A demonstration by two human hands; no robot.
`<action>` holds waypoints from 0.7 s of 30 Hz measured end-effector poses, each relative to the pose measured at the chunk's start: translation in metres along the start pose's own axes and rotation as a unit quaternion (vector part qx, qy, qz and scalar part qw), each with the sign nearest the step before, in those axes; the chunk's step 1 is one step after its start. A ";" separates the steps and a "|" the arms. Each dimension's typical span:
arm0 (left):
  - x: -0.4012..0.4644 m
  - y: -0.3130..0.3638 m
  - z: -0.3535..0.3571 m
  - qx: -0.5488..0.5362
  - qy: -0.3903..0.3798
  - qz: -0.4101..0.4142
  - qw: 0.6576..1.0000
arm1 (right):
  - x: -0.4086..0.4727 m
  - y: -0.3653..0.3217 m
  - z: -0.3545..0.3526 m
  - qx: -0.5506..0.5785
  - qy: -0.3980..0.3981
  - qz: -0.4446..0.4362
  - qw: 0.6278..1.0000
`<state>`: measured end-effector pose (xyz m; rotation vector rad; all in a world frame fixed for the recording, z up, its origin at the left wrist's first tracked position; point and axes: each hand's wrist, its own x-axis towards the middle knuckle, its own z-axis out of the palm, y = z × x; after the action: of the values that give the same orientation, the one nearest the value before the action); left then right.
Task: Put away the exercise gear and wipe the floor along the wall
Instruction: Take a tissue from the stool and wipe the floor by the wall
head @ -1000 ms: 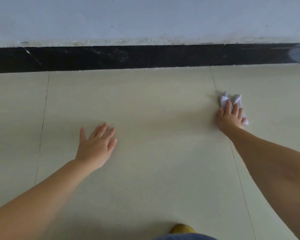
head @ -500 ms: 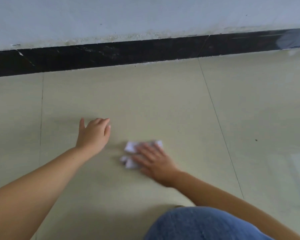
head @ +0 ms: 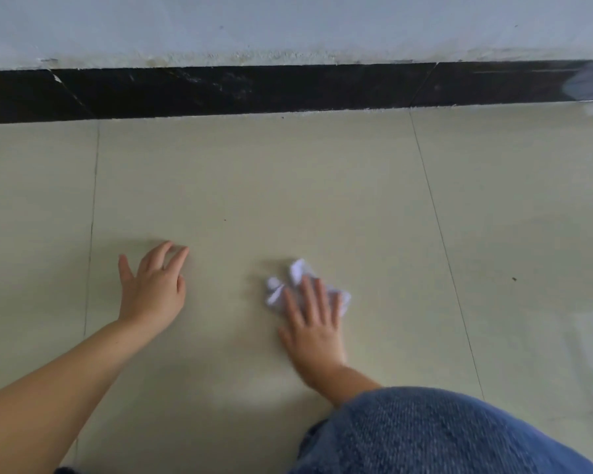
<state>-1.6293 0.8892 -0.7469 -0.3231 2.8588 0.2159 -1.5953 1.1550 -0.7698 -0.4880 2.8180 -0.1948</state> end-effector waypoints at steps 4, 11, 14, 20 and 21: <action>0.001 0.004 0.001 0.006 0.004 -0.014 1.000 | -0.014 -0.010 0.003 -0.051 -0.058 -0.278 0.958; -0.004 0.014 0.012 -0.011 0.008 -0.018 1.000 | -0.001 0.175 -0.044 -0.014 -0.012 0.047 0.999; -0.004 0.017 0.008 -0.021 0.001 -0.018 1.000 | 0.068 0.162 -0.065 0.071 0.014 0.259 0.963; 0.004 0.012 -0.014 -0.113 0.002 -0.082 0.990 | 0.192 0.007 -0.061 0.082 -0.009 0.173 0.981; 0.006 0.009 -0.019 -0.143 0.022 -0.105 0.984 | 0.195 -0.020 -0.055 0.067 -0.020 0.110 0.991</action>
<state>-1.6412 0.8932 -0.7294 -0.6885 2.8079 0.5862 -1.7811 1.0732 -0.7617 -0.1469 2.7683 -0.3217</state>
